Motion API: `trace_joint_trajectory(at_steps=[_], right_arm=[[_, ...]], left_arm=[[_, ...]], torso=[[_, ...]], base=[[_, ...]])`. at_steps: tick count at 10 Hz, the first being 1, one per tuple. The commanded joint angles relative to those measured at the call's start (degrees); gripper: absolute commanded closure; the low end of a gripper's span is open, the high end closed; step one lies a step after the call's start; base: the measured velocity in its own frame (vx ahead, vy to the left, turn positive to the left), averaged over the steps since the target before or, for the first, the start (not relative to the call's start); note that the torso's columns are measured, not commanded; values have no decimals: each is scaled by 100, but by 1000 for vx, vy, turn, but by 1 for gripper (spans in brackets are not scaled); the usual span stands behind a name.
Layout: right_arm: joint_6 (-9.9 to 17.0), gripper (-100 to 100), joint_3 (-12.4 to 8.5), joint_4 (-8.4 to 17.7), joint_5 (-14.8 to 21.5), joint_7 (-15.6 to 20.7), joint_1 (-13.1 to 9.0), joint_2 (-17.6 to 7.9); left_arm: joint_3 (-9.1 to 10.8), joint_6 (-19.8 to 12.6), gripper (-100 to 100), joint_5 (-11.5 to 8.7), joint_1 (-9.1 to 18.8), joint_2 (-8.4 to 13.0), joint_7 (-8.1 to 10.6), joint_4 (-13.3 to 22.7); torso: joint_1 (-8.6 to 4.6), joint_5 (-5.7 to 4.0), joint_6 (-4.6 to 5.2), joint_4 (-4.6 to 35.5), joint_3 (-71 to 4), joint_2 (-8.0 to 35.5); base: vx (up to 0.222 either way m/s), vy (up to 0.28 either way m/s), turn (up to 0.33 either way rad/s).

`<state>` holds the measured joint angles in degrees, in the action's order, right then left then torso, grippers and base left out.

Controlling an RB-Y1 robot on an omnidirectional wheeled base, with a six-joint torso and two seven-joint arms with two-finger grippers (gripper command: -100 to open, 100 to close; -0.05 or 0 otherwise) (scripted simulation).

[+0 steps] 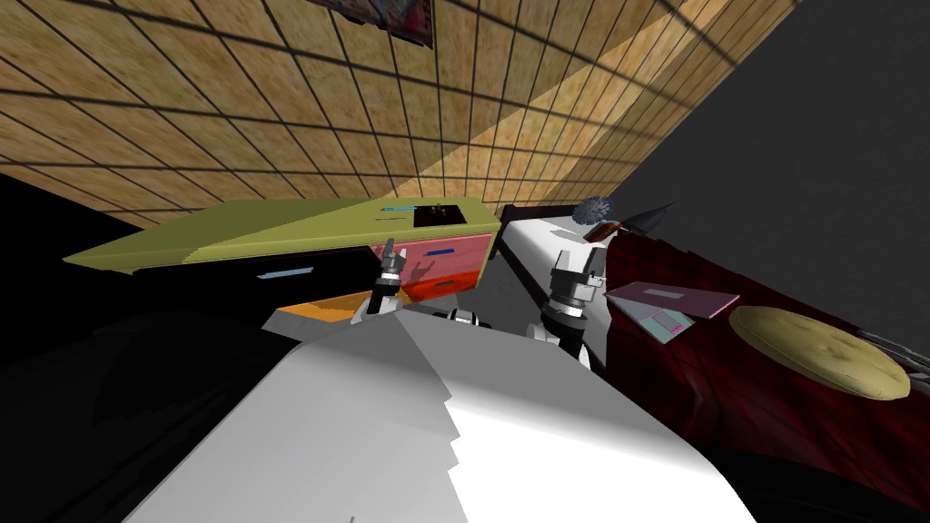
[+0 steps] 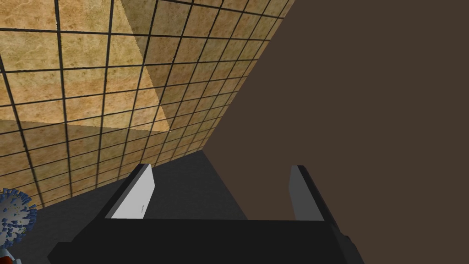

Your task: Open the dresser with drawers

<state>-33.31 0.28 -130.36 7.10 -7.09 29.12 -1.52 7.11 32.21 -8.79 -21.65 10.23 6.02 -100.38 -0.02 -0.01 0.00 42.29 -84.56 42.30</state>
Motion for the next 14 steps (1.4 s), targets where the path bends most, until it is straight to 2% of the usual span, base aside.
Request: trace_joint_trajectory(at_steps=[1,7,8,11,14], right_arm=[[0,0,0,0,0,0,0,0],[0,0,0,0,0,0,0,0],[0,0,0,0,0,0,0,0],[0,0,0,0,0,0,-1,0],[0,0,0,0,0,0,0,0]], left_arm=[[95,-54,-100,-52,99,-53,6,398],[312,-74,-100,-178,264,-299,33,1384],[312,-74,-100,-178,264,-299,33,1384],[400,-79,-100,-229,329,-588,45,1773],[456,-84,-100,-262,372,-1048,52,2027]], torso=[[-5,-1,1,-1,-1,-3],[0,-1,0,1,1,2],[-3,-1,1,1,2,3],[9,3,-1,1,3,4],[-2,-1,1,-1,-2,-3]], base=[[93,-100,48],[107,-95,51],[63,-71,14],[57,-53,37],[64,-63,27]])
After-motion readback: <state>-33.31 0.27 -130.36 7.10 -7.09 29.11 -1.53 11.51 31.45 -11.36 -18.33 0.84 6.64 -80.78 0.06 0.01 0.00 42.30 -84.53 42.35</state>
